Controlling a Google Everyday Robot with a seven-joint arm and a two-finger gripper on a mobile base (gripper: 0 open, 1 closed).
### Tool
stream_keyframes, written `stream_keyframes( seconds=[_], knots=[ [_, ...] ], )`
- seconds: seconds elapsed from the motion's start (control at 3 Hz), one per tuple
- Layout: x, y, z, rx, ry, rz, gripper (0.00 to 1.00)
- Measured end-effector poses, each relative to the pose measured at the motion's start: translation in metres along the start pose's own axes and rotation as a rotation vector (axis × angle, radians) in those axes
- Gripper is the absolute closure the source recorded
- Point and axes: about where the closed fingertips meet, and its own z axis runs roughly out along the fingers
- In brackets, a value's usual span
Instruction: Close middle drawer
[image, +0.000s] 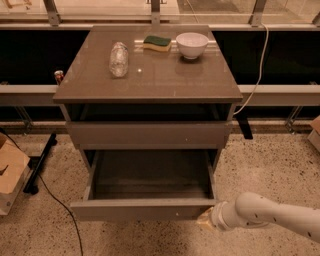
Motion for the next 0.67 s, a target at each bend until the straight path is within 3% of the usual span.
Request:
stream_keyframes(
  seconds=[0.33,0.67],
  knots=[
    [-0.0431,-0.0356,0.0022,-0.002,-0.055,-0.062,1.00],
    [-0.0449,-0.0383,0.0034,0.008,-0.059,-0.064,1.00]
  ],
)
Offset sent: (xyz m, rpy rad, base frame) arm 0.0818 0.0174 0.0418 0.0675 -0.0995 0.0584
